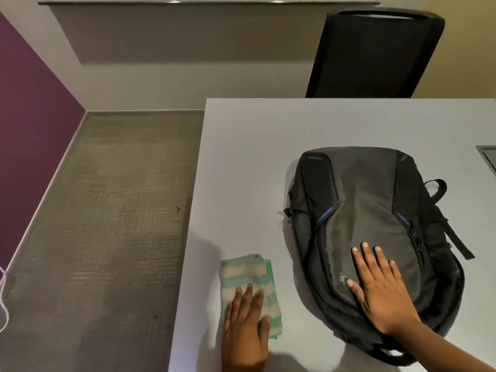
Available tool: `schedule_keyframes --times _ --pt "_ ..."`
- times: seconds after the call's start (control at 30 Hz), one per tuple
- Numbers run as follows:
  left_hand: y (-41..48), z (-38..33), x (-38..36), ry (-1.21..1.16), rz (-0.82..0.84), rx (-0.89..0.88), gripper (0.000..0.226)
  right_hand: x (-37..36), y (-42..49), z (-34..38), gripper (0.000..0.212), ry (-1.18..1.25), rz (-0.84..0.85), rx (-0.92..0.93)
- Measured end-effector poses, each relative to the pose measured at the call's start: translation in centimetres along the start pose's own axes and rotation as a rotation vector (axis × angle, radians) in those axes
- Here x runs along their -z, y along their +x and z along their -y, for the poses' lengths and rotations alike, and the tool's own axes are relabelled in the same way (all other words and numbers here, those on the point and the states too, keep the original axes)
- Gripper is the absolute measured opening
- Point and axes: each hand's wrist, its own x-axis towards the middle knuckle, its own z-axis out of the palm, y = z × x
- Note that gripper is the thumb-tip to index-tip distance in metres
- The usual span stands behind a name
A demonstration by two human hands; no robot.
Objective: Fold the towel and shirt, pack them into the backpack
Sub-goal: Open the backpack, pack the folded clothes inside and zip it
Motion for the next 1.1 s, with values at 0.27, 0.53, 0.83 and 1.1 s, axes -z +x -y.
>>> schedule_keyframes --times 0.27,0.53,0.83,1.1 --pt "3.4 -1.9 4.2 -0.338 -0.008 0.753 0.115 0.2 -0.1 0.1 0.074 0.048 0.017 0.021" --pt "3.9 -4.8 5.9 -0.992 0.135 0.831 0.015 3.2 -2.2 3.6 0.073 0.347 -0.096 0.243" --pt "1.3 -13.8 10.2 -1.500 0.344 0.670 0.032 7.2 -5.9 7.5 0.094 0.206 -0.175 0.842" --pt "3.0 -19.5 9.8 -1.551 0.501 0.617 0.049 8.1 -7.2 1.4 0.100 0.295 -0.196 0.719"
